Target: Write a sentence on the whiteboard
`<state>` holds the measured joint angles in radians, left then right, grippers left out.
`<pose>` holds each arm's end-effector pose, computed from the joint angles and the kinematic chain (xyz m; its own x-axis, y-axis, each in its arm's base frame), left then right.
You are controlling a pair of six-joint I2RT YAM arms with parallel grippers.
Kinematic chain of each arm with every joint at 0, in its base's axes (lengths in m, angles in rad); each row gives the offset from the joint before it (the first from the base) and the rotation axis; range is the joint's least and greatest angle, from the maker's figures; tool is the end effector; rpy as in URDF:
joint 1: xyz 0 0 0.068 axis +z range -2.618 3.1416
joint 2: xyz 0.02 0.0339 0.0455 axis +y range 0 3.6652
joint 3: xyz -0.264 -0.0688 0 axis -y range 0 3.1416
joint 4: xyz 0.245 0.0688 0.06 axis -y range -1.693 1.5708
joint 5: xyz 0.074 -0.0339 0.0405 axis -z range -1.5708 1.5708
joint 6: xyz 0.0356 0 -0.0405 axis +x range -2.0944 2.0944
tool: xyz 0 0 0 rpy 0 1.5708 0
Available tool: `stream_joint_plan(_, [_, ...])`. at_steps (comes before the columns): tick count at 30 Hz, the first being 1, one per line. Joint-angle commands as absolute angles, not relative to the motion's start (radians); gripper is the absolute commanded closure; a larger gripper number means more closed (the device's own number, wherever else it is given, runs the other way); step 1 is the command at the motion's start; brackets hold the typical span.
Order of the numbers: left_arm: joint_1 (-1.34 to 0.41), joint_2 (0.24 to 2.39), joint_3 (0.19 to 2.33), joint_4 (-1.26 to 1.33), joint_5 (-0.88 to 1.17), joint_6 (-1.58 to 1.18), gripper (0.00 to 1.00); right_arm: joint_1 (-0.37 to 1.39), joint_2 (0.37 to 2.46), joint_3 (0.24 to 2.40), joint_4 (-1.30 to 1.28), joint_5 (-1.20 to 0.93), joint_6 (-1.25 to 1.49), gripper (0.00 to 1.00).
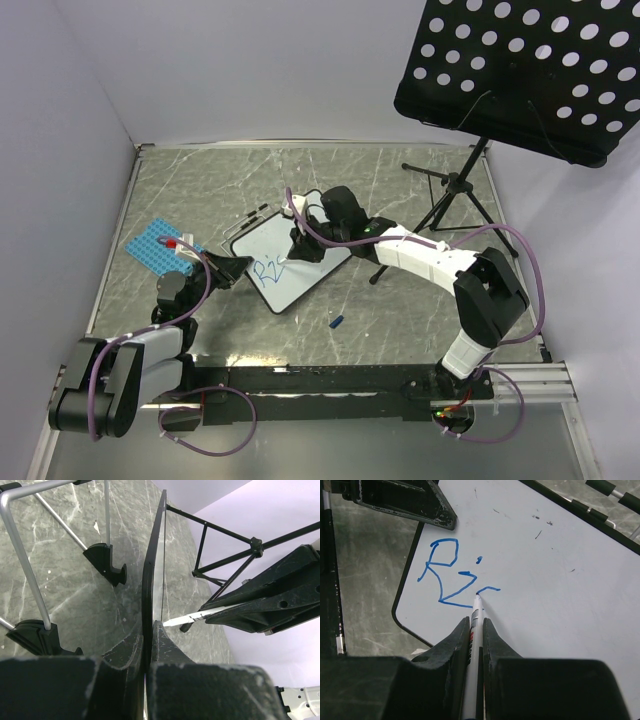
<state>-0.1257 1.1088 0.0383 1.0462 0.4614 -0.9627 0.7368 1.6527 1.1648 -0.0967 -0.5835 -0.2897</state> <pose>0.1749 -0.0381 0.1611 -0.4683 -0.6816 -0.5623 0.2966 0.4782 -0.8267 0.2628 0.2649 0.2575 -0.1343 -0.4437 -0.8860 -0.9802 0.1905 0.0532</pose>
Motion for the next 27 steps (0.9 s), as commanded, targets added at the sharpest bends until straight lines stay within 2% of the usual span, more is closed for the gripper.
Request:
stream_joint_plan(1, [-0.132, 1.077, -0.012, 1.094, 0.483, -0.937, 0.99, 0.732, 1.626, 1.152, -0.114, -0.549, -0.325, 1.0])
stream_joint_plan(27, [-0.13, 1.088, -0.009, 1.104, 0.485, -0.942, 0.99, 0.761, 1.591, 1.085, -0.133, -0.575, -0.334, 1.0])
